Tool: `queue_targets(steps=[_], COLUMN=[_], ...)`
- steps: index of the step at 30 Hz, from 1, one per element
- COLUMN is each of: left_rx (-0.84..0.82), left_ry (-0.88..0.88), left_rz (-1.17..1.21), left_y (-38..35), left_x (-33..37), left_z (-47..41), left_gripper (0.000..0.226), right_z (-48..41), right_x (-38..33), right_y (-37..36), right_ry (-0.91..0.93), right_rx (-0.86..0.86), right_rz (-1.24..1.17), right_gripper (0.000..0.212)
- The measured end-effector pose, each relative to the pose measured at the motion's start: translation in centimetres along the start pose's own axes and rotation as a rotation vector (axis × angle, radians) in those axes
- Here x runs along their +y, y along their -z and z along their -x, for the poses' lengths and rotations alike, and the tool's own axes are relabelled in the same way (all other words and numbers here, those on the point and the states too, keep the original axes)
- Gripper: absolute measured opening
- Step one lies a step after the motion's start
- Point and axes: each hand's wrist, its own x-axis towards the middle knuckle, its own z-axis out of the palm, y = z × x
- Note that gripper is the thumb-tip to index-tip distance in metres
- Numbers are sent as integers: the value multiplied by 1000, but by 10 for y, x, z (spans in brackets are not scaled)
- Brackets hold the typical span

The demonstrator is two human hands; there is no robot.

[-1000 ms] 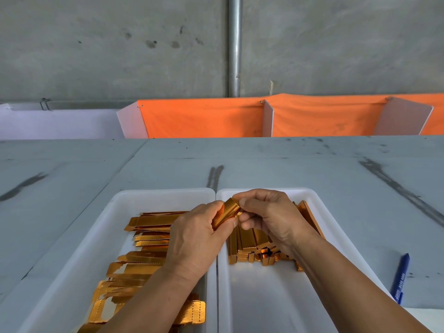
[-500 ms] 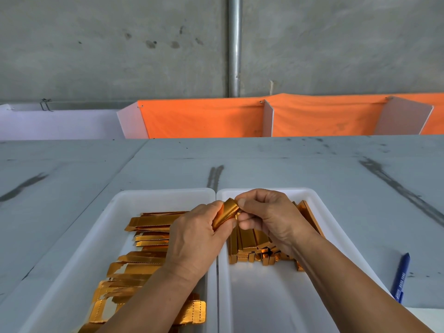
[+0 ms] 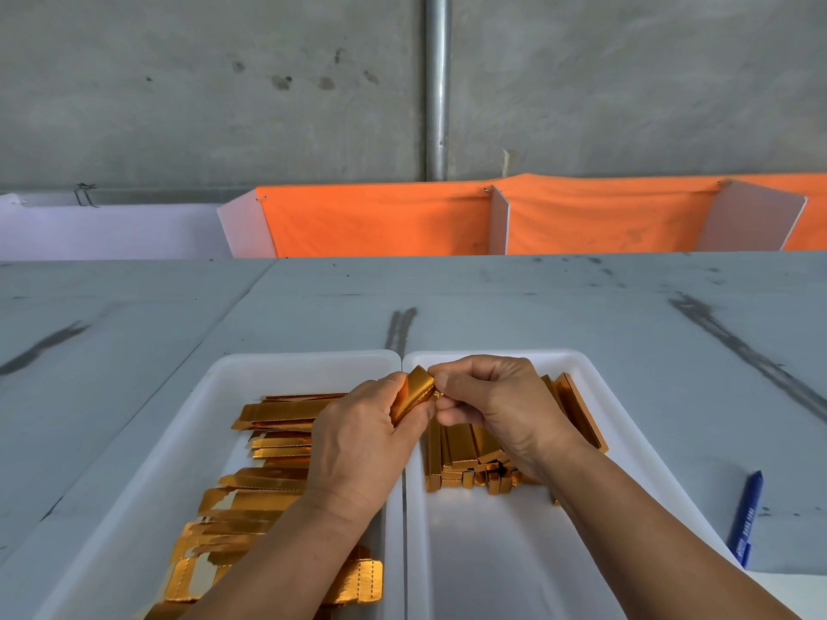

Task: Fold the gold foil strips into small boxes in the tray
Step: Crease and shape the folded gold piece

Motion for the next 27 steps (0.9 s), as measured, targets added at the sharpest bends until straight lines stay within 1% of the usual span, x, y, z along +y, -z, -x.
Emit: queue_targets(steps=[8,11,14,19,27], left_rx=[6,-1,-28,-55,-55], left_ry=[-27,-42,-53,-43,-98], left_rz=[-50,-70,-87,-120,-187], left_y=[0,-1,-2,-2,-3], left_x=[1,0,-1,-2,-4], left_z=[0,0,1,0,-2], left_gripper=[34,37,40,47,40], right_z=[-1,-1,-2,-2,-5], right_x=[1,1,0,2,4], right_y=[-1,0,2,3,3], right_ry=[5,-14,-19,-35,-110], right_rx=[23,34,47,37,33], right_rz=[63,76,151,191,185], right_gripper=[8,10,14,13,9])
